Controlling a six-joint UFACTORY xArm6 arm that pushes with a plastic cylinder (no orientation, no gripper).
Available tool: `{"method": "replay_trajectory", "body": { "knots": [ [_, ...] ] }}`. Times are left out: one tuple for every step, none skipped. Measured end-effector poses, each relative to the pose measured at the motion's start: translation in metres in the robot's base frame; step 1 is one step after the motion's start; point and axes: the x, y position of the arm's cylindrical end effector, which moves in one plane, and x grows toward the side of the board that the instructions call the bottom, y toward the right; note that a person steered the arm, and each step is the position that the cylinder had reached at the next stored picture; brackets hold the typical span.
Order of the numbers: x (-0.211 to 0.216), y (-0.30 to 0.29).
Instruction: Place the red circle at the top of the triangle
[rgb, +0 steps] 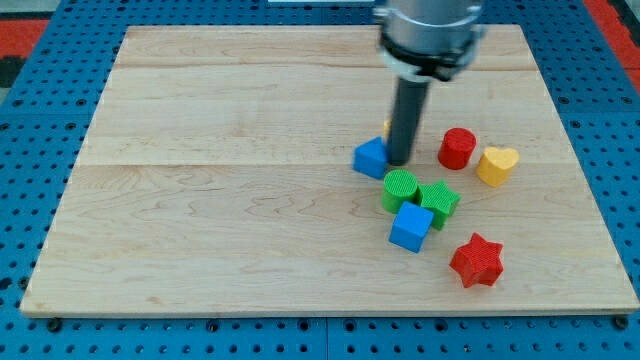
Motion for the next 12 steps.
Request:
{"method": "replay_trajectory", "body": {
  "knots": [
    [0.001,-0.05],
    [0.026,-0.085],
    [0.026,-0.098],
    [0.097,-0.085],
    [0.163,-0.032],
    [0.153,0.081],
    [0.144,0.133],
    [0.151,0.15],
    [0.147,0.177],
    [0.092,0.185],
    [0.033,0.198],
    [0.012,0.21]
  ]
}}
